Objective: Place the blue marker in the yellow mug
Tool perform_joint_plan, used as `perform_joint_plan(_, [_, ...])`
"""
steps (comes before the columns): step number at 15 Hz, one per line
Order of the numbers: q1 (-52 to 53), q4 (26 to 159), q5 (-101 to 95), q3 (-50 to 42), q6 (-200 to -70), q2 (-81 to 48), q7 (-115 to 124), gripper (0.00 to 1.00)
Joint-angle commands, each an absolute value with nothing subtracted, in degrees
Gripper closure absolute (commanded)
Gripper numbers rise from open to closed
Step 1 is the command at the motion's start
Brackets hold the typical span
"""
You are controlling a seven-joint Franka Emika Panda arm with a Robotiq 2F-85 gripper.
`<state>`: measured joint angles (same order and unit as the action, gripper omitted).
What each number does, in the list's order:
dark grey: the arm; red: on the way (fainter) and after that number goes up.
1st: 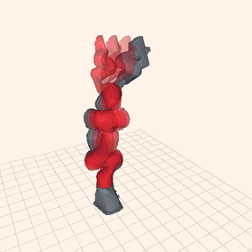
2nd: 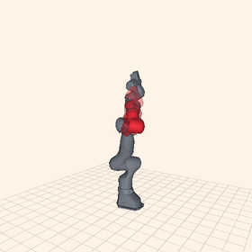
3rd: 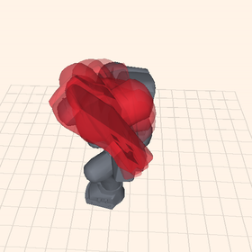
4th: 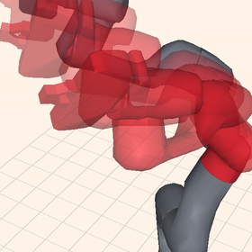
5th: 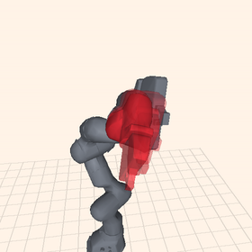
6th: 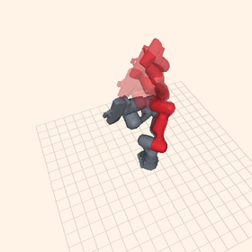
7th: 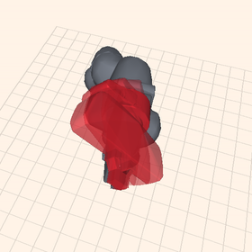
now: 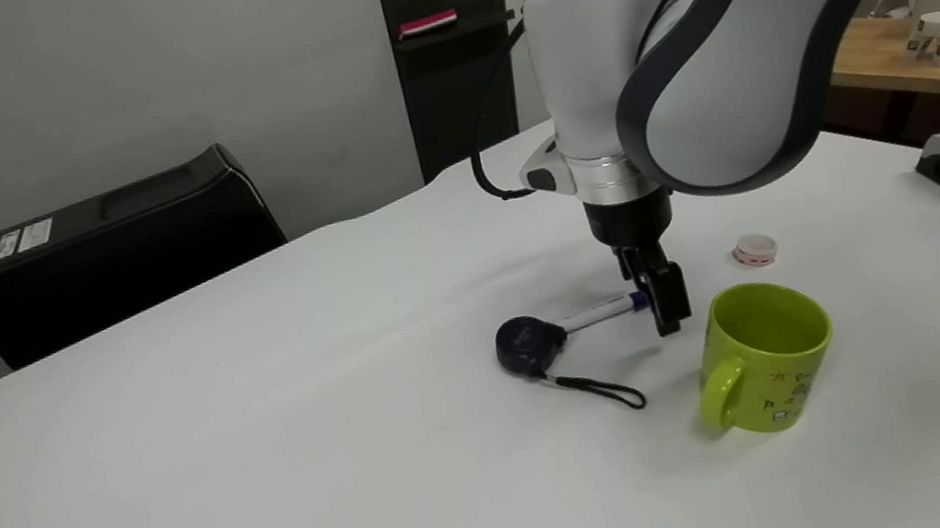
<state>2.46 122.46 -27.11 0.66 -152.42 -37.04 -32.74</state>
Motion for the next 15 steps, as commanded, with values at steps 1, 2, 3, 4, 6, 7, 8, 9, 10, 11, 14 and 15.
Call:
perform_joint_plan(1, [-1.9, 121.6, -26.0, 2.9, -152.2, -37.4, -38.6, 0.00])
perform_joint_plan(2, [-3.0, 121.4, -25.4, 3.4, -151.9, -37.4, -40.4, 0.00])
perform_joint_plan(3, [-3.7, 121.2, -25.1, 3.6, -151.7, -37.5, -41.9, 0.00])
perform_joint_plan(4, [-4.2, 121.1, -24.6, 3.6, -151.6, -37.6, -43.0, 0.00])
perform_joint_plan(6, [-4.3, 120.8, -24.2, 3.3, -151.7, -37.7, -44.0, 0.00])
perform_joint_plan(7, [-3.8, 120.3, -23.7, 3.3, -151.6, -38.0, -43.7, 0.00])
perform_joint_plan(8, [-3.6, 120.1, -23.6, 3.2, -151.7, -38.1, -43.6, 0.00])
perform_joint_plan(9, [-3.7, 119.8, -23.5, 3.4, -151.7, -38.2, -43.8, 0.00])
perform_joint_plan(10, [-3.9, 119.3, -23.1, 3.8, -151.6, -38.5, -44.2, 0.00])
perform_joint_plan(11, [-3.8, 118.8, -22.8, 4.1, -151.4, -38.7, -44.3, 0.00])
perform_joint_plan(14, [-3.0, 117.0, -22.0, 4.7, -151.1, -40.1, -44.1, 0.00])
perform_joint_plan(15, [-2.9, 116.2, -21.8, 4.9, -151.0, -40.7, -44.2, 0.00])
